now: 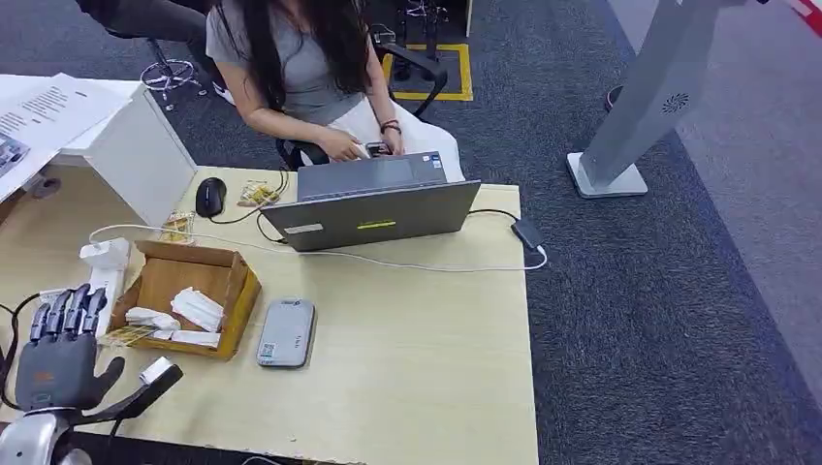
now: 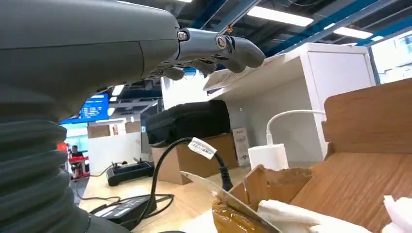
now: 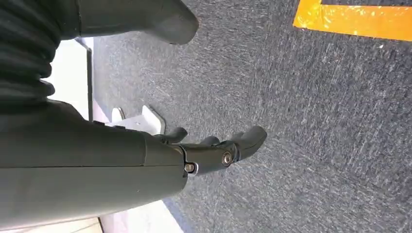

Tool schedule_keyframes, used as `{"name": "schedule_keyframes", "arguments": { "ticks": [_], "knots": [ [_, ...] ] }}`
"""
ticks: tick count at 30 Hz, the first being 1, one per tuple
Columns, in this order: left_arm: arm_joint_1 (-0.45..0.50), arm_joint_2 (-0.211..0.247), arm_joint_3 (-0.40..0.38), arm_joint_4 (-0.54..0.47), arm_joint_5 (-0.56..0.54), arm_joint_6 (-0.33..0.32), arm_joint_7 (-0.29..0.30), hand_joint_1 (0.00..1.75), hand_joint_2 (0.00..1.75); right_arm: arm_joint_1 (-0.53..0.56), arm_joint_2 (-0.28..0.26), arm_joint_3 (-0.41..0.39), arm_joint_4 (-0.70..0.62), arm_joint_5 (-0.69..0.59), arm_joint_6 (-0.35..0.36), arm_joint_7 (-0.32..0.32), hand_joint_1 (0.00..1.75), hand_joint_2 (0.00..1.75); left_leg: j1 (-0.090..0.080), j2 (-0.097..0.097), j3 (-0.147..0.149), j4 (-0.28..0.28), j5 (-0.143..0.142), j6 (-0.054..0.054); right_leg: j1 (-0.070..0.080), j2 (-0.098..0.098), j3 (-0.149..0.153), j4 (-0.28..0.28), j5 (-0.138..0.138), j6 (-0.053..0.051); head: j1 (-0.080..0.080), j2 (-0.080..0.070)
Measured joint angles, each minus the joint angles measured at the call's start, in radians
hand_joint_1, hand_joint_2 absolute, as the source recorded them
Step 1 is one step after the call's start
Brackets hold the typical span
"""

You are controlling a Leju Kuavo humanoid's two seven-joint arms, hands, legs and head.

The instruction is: Pass the card to the sensor for recognition and then transmit it.

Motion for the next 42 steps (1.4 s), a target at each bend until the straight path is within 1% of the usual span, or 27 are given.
{"name": "schedule_keyframes", "arguments": {
  "ticks": [7, 14, 28, 36, 42],
  "knots": [
    [0.001, 0.0, 0.001, 0.001, 0.002, -0.002, 0.004, 0.0, 1.75, 0.0, 0.0, -0.006, 0.0, 0.005, 0.0, -0.001, 0.0, 1.75, 0.0, 0.0, 0.0, 0.0, 0.0, 0.0, 0.0, 0.0, 0.0, 0.0, 0.0, 0.0, 0.0, 0.0],
    [0.001, -0.002, 0.001, 0.001, -0.001, -0.002, -0.011, 0.0, 1.75, 0.0, 0.0, -0.009, 0.0, 0.016, 0.008, -0.01, 0.0, 1.75, 0.0, 0.0, 0.0, 0.0, 0.0, 0.0, 0.0, 0.0, 0.0, 0.0, 0.0, 0.0, 0.0, 0.0],
    [-0.004, -0.002, 0.001, 0.024, -0.005, -0.002, -0.012, 0.0, 1.75, 0.0, -0.001, -0.013, 0.0, 0.026, 0.018, -0.021, 0.0, 1.75, 0.0, 0.0, 0.0, 0.0, 0.0, 0.0, 0.0, 0.0, 0.0, 0.0, 0.0, 0.0, 0.0, 0.0],
    [-0.002, -0.004, 0.0, 0.024, -0.015, -0.037, 0.005, 0.0, 1.75, 0.0, -0.001, -0.018, 0.0, 0.035, 0.018, -0.023, 0.0, 1.75, 0.0, 0.0, 0.0, 0.0, 0.0, 0.0, 0.0, 0.0, 0.0, 0.0, 0.0, 0.0, 0.0, 0.0],
    [-0.001, -0.006, 0.0, 0.024, -0.016, -0.042, 0.006, 0.0, 1.75, 0.0, -0.001, -0.023, 0.0, 0.038, 0.019, -0.024, 0.0, 1.75, 0.0, 0.0, 0.0, 0.0, 0.0, 0.0, 0.0, 0.0, 0.0, 0.0, 0.0, 0.0, 0.0, 0.0]
  ]
}}
